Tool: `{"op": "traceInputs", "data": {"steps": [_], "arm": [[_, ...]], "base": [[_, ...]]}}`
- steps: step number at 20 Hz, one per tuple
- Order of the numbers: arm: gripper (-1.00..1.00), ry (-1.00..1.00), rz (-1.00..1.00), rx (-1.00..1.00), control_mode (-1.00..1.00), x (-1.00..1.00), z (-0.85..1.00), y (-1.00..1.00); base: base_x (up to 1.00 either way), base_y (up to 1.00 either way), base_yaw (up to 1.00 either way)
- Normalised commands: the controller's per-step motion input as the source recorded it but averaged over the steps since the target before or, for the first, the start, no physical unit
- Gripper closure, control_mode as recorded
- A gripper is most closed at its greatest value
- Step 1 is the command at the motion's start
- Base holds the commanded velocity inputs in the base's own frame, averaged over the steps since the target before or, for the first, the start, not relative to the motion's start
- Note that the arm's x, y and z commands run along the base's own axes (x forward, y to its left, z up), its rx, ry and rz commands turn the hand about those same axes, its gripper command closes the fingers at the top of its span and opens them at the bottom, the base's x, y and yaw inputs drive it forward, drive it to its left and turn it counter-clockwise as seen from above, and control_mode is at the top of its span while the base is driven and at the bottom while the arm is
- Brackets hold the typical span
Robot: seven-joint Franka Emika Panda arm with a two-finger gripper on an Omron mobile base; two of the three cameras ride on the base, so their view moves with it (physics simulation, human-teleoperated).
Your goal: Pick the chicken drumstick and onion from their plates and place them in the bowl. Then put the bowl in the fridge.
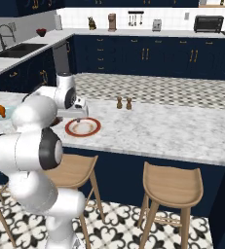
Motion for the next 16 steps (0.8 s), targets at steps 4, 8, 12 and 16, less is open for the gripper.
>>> {"op": "traceInputs", "data": {"steps": [4,8,12,16], "arm": [[-1.0,-0.03,-0.04,0.0,-1.0,-1.0,0.72,-0.38],[-1.0,0.0,-0.07,0.0,-1.0,-1.0,0.73,-0.24],[-1.0,0.0,-0.09,0.0,-1.0,-0.94,0.32,-0.24],[-1.0,0.0,-0.16,0.0,-1.0,-0.6,0.04,-0.19]], "base": [[0.0,0.0,0.0],[0.0,0.0,0.0],[0.0,0.0,0.0],[0.0,0.0,0.0]]}}
